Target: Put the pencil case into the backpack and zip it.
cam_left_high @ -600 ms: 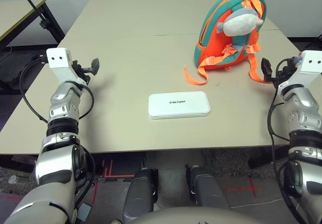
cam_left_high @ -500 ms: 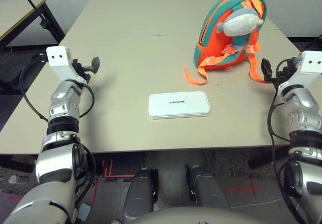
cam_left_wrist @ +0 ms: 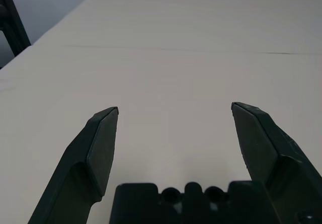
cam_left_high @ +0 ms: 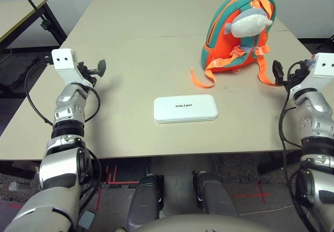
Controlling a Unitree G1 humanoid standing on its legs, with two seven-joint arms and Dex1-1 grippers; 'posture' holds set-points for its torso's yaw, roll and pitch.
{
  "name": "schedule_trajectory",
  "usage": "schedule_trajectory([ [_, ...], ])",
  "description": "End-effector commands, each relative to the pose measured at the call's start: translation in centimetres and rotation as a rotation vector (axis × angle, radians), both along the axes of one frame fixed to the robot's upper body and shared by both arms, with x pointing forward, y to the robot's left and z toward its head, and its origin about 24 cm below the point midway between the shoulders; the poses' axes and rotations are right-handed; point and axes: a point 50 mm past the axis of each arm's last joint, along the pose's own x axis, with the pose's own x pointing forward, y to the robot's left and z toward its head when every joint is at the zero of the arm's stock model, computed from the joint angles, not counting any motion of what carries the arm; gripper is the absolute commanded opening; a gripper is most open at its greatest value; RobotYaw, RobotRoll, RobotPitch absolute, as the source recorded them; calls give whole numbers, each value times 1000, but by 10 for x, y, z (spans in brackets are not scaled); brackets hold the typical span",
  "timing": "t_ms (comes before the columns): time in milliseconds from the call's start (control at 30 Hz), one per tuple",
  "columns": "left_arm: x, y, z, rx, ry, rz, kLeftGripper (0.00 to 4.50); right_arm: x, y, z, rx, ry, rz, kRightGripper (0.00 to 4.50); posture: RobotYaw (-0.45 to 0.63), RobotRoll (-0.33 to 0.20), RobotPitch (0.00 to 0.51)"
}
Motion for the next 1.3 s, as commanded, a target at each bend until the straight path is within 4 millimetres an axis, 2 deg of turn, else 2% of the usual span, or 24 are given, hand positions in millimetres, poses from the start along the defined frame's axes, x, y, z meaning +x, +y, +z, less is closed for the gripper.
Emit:
schedule_trajectory([
  [33,3,-5,10,-12,-8,-38,4500,0,-1,0,5,6,1,4482,-141,0,116],
  [267,1,-26,22,-154,76,-251,4500,-2,1,-1,2,17,13,4482,-126,0,118],
  [400,-10,-40,25,-314,219,-407,4500,-2,5,0,-56,44,54,4482,-120,0,123],
  [733,-43,-58,20,-614,588,-616,4500,-3,20,-3,-206,143,151,4482,-120,0,120],
  [933,-59,-75,11,-743,744,-754,4500,-5,31,-6,-291,202,230,4482,-130,0,120],
  [1033,-66,-83,2,-744,799,-803,4500,-6,35,-7,-317,215,258,4482,-138,0,121],
  [1300,-66,-87,-19,-766,918,-751,4500,-11,41,-8,-339,229,293,4482,-165,0,120],
])
